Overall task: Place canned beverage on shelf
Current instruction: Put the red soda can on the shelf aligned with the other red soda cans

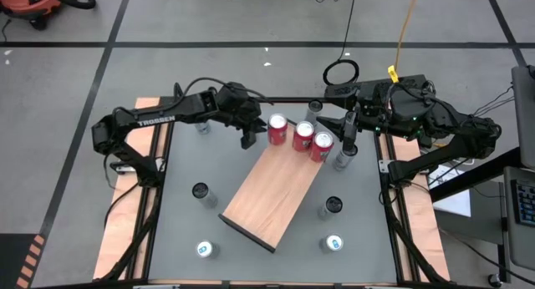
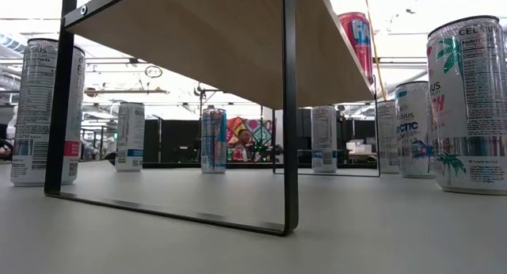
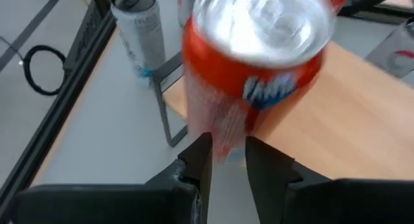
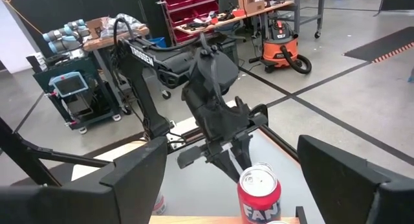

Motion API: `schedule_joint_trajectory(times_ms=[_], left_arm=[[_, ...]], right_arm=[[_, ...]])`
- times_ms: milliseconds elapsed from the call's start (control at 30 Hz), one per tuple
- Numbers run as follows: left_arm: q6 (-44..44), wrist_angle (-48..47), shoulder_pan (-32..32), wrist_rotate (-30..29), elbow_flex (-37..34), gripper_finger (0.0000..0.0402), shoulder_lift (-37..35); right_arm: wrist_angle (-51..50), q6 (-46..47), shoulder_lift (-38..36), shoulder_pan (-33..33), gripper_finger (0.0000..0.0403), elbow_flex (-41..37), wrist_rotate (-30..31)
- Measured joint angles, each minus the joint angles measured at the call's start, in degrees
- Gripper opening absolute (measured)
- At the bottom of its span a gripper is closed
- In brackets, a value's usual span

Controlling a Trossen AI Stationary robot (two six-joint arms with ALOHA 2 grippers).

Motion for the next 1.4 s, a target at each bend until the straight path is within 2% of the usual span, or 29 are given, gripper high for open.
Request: schedule_joint_trajectory(times_ms=[400, 567, 733, 967, 1200, 1400], left_arm=[[-0.3, 2.9, -0.4, 0.2, 0.0, 0.0089, 1.6], [-1.2, -2.9, -0.4, 0.4, 0.0, 0.0089, 1.6], [-0.6, -5.3, -1.1, 4.4, 0.0, 0.0089, 1.6], [-0.3, -0.8, -3.9, 2.0, 0.0, 0.0089, 1.6], [-0.3, -0.4, -5.4, -3.4, 0.0, 0.0089, 1.6], [-0.3, 1.9, -5.4, -3.8, 0.0, 0.0089, 1.6]], right_arm=[[0.0, 0.1, 0.0, 0.0, 0.032, 0.0, 0.0], [0.0, 0.2, 0.0, 0.0, 0.032, 0.0, 0.0], [0.0, 0.2, 0.0, 0.0, 0.032, 0.0, 0.0], [0.0, 0.2, 0.0, 0.0, 0.032, 0.0, 0.0], [0.0, 0.2, 0.0, 0.0, 0.032, 0.0, 0.0], [0.0, 0.2, 0.0, 0.0, 0.032, 0.0, 0.0]])
